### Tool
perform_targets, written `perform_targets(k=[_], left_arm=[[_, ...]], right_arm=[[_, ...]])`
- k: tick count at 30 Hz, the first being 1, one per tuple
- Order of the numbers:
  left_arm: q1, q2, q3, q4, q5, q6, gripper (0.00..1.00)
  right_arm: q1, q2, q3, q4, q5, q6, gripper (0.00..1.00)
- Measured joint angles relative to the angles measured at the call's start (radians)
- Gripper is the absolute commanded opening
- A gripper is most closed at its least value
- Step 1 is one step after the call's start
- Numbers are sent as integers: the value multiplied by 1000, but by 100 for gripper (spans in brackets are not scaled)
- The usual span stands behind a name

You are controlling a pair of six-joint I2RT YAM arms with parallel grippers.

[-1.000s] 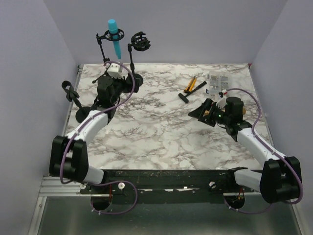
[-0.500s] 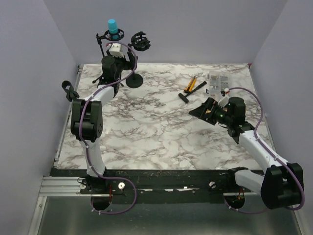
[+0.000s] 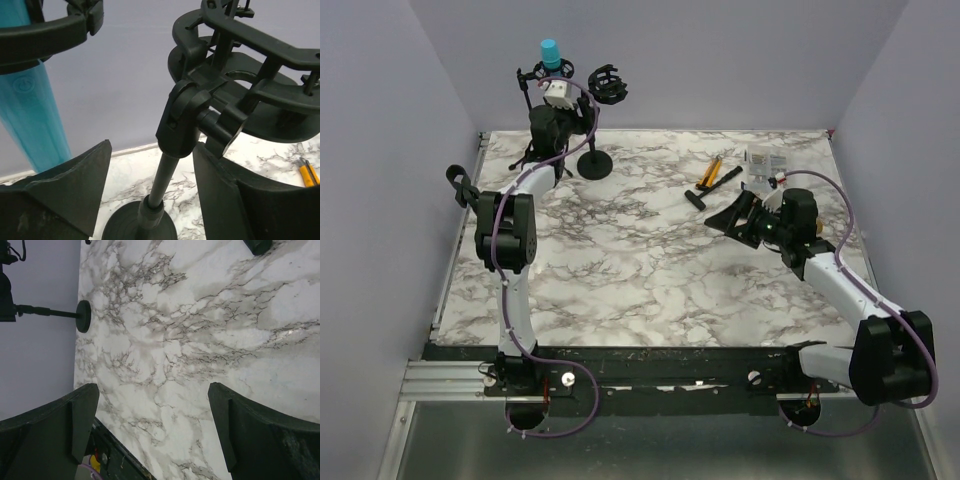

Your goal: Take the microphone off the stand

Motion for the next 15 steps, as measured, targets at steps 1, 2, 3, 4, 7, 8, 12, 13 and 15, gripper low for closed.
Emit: perform_targets(k=[1,2,3,4,7,8,12,13,15], left_arm=[[0,4,5,2,8,-2,51],[0,7,13,3,15,-4,47],[0,11,19,6,22,-6,42],[0,12,21,13,31,-7,37],[0,13,20,39,58,-6,23],[0,13,19,48,68,-6,14],[-1,13,6,70,101,15,0],[-1,13,-1,80,103,17,0],[-1,11,-18,104,106,19,0]], right_arm=[[0,6,8,-1,3,0,100],[0,11,16,-1,5,0,100],[0,15,24,-4,7,0,100],[0,16,29,-4,9,0,100],[0,16,39,-11,10,0,100],[0,16,40,-14,10,0,100],[0,2,41,-45,14,0,100],[0,-6,41,-51,14,0,100],[0,-35,41,-66,18,0,100]])
